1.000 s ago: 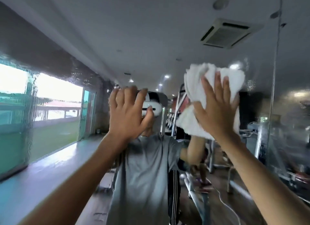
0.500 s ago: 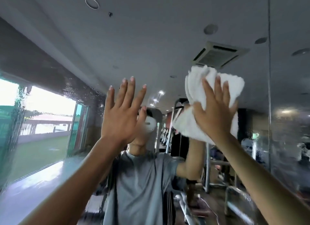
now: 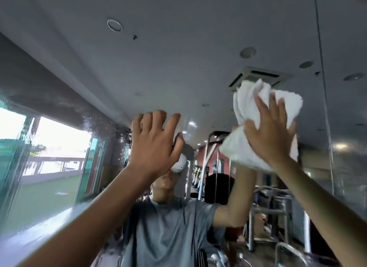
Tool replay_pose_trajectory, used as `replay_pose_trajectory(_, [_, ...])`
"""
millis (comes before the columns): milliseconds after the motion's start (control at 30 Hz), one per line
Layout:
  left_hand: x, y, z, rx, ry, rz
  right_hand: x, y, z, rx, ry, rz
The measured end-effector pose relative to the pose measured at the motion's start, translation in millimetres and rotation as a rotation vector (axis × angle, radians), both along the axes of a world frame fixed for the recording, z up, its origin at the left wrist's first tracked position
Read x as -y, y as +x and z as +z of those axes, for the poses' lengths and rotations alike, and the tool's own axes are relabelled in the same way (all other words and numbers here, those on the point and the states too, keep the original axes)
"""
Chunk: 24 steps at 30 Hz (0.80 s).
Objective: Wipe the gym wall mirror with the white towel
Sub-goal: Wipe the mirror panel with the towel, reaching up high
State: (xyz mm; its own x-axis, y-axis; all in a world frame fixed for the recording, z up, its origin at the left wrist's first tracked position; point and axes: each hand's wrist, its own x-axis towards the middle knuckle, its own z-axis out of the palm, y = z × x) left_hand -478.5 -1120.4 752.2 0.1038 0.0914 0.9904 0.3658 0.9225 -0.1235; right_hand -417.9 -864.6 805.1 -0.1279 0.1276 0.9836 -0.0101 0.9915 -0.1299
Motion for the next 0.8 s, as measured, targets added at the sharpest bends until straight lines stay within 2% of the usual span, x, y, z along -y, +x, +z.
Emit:
replay_pose_trajectory(67, [2.0,2.1,30.6,0.022,0.005,-0.024,32.7,-6.7,43.9,-0.001,-0.051,0.014])
replay_pose_trajectory(133, [2.5,0.1,56.8,0.05,-0.006,-0.038,62.6,-15.0,54.6,-0.002,0.079,-0.026])
replay_pose_trajectory(267, [3.7,-9.0,71.6,0.089,-0.029,-0.02,71.8,-22.7,-6.6,-0.014,0.444,-0.061])
replay_pose_trajectory(333, [3.3,-10.7,70.4,0.092,-0.047,-0.014,44.9,-18.1,-23.6,-0.002,0.488,-0.041])
replay_pose_trajectory(433, [3.0,-9.4,70.6,0.122,-0.068,-0.014,17.8,-8.5,9.1,-0.027,0.277,-0.032])
replay_pose_trajectory(500, [3.4,-8.8,70.9,0.13,-0.076,-0.012,27.4,-8.4,48.6,-0.039,0.089,-0.018])
replay_pose_trajectory(567, [4.2,-9.2,70.5,0.131,-0.077,-0.016,50.0,-14.3,68.1,-0.038,0.014,-0.048])
replay_pose_trajectory(633, [5.3,-10.1,70.7,0.128,-0.079,-0.019,70.4,-19.6,54.6,-0.038,0.152,-0.081])
replay_pose_trajectory(700, [5.8,-10.2,70.6,0.123,-0.082,-0.028,75.0,-20.9,20.3,-0.028,0.385,-0.081])
replay_pose_trajectory(800, [6.8,-10.3,69.5,0.106,-0.086,-0.013,42.4,-15.3,-15.9,0.006,0.58,-0.028])
